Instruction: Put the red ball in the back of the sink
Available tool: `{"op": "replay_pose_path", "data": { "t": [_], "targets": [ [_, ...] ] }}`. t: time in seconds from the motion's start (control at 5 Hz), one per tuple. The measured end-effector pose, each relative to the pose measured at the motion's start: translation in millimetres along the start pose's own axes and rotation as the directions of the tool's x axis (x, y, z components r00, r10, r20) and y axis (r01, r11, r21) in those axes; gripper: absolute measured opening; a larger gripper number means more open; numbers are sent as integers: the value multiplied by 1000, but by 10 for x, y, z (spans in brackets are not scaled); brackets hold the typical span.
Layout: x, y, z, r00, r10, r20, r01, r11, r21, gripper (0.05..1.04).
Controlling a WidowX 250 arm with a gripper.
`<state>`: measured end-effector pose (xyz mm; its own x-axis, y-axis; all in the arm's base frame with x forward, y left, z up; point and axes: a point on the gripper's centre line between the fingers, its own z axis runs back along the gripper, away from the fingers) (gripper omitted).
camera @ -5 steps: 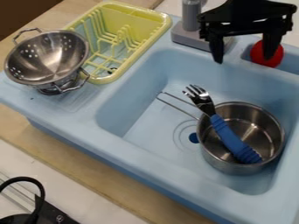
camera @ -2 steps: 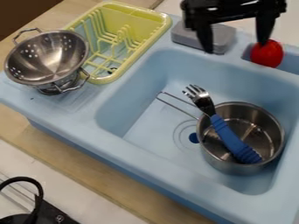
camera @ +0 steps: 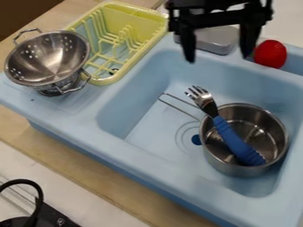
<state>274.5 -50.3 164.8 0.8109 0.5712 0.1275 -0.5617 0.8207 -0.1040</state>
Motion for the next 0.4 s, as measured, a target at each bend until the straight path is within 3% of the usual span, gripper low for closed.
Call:
{"op": "replay_pose_path", "data": {
  "t": [0.2,0.4],
  "targets": [
    [-60,135,-38,1000,19,24,-19,1000,6,999],
    [-178,230,-109,972,-232,-20,232,973,3,999]
  ]
}}
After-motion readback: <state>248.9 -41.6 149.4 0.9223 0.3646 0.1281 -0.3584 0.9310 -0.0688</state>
